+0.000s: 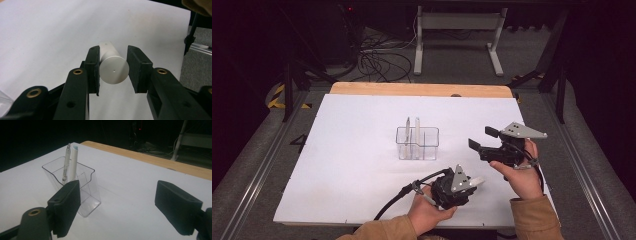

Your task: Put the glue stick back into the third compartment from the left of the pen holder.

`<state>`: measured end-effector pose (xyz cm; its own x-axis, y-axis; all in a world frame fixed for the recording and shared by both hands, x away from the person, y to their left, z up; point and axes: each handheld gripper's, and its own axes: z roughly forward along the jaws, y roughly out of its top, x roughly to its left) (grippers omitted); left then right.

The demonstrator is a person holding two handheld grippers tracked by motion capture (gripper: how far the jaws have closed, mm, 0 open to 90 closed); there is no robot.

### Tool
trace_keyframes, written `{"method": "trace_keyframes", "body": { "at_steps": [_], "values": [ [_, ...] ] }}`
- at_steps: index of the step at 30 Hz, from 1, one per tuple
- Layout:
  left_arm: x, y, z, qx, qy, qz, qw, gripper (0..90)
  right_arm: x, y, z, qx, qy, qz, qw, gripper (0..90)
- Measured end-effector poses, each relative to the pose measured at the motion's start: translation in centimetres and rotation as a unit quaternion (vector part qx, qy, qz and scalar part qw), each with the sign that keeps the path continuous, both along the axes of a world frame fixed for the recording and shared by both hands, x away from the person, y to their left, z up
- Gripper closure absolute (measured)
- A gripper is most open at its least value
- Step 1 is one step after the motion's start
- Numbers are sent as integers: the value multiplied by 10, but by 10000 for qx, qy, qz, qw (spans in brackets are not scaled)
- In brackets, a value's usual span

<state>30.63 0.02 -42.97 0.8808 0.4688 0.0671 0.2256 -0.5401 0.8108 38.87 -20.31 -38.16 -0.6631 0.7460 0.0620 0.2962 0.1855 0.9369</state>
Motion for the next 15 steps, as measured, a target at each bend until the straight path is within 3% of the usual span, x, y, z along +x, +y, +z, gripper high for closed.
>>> {"method": "trace_keyframes", "body": {
  "at_steps": [7, 15],
  "values": [
    [-1, 15, 13, -23, 57, 14, 10000, 647, 0, -1, 0, 1, -14, -7, 10000, 219],
    [-1, 35, 33, -105, -45, 93, 9999, 647, 0, -2, 1, 4, -11, -23, 10000, 219]
  ]
}}
